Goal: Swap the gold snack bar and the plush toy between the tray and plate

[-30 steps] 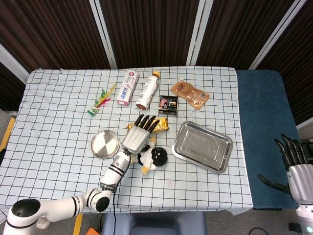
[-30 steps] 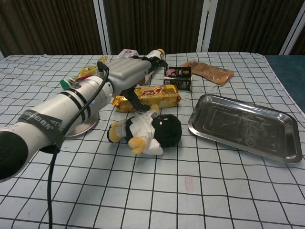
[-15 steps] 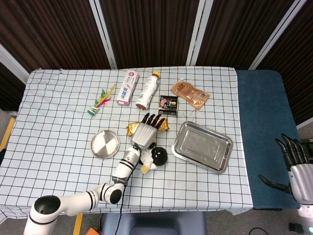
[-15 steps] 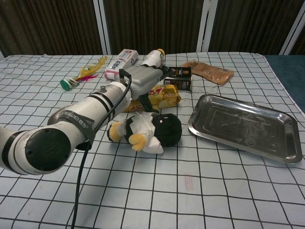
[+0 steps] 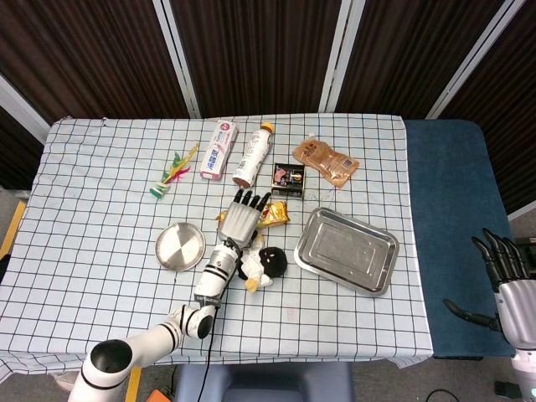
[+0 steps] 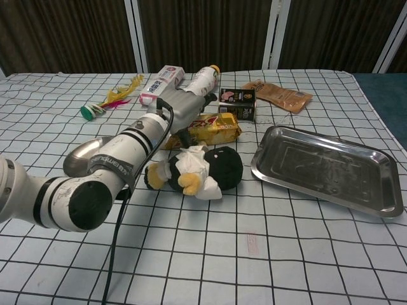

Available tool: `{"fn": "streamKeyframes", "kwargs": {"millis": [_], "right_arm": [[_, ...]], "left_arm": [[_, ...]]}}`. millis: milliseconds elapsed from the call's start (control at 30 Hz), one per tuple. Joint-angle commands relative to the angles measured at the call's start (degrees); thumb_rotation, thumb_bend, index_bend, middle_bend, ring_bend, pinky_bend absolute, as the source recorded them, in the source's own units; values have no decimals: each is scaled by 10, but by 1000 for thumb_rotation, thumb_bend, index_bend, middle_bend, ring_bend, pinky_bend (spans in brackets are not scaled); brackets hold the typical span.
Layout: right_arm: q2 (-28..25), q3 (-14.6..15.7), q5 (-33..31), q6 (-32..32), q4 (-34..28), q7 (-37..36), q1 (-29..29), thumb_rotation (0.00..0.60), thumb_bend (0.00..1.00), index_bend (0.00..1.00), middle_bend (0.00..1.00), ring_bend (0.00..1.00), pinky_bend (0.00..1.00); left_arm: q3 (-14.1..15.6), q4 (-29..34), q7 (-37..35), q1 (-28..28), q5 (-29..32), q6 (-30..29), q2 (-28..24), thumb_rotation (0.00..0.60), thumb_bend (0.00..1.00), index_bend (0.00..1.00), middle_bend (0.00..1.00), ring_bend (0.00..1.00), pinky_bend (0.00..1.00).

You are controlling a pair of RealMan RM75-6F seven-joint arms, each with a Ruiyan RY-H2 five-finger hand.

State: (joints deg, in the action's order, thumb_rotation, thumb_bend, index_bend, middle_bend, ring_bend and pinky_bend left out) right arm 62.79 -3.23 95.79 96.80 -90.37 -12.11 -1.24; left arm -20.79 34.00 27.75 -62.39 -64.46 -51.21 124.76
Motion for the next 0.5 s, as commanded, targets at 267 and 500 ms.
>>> {"fn": "streamKeyframes", "kwargs": {"millis": [267,500], "right_arm": [[0,3,3,-4,0,1,-2,600,37,24,0,0,0],[1,5,3,-9,0,5,-3,600,37,26,0,0,0]], "left_arm": [[-13,-57,39,-7,36,42,26,600,272,87,284,207,185],[2,-73,-2,-3,3,-1,33,600,336,306,547,472,479]]}}
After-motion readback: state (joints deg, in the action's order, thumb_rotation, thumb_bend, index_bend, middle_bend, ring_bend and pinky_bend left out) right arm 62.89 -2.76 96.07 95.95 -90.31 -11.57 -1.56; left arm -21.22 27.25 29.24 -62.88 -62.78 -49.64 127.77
